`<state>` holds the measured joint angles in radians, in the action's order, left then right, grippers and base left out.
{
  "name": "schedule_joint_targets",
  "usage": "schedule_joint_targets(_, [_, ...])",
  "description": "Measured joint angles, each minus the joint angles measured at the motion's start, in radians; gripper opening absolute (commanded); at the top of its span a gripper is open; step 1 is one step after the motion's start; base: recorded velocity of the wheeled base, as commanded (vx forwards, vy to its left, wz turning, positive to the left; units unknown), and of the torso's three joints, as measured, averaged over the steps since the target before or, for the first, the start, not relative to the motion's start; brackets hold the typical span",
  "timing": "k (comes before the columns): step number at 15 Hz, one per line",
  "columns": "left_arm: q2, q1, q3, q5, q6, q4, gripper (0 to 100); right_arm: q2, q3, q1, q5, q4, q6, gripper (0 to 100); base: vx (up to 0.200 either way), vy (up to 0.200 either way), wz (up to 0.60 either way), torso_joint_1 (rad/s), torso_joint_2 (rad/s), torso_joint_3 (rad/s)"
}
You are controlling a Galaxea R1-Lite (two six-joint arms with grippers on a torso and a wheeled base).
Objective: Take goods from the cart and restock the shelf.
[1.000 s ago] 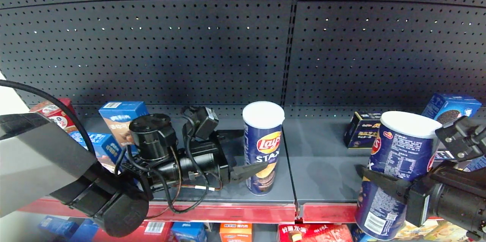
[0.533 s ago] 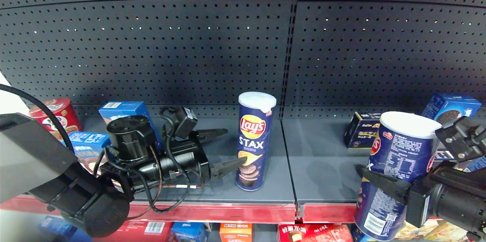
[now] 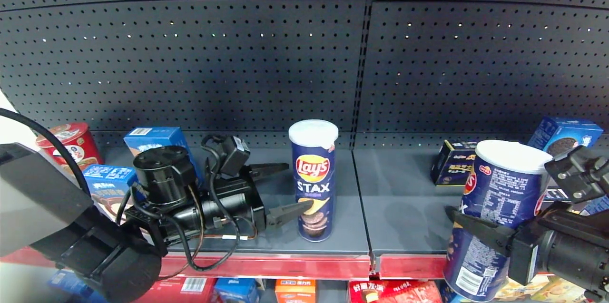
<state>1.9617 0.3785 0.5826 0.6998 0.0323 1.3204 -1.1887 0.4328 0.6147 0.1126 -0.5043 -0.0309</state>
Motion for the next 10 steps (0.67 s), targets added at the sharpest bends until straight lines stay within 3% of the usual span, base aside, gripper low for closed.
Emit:
schedule_joint_targets(4, [-0.002,0.038,-0.003,-0.006,0.0,0.0,100,0.003,0.002,-0.001,0.004,0.0,0.001,0,0.0,0.0,0.0,0.0,0.0,0.0])
schedule_joint_targets(10, [-0.089,0.04,-0.048,-0.003,-0.008,-0.008,100,0.005,0.0,-0.001,0.005,0.0,0.002,0,0.0,0.0,0.0,0.0,0.0,0.0])
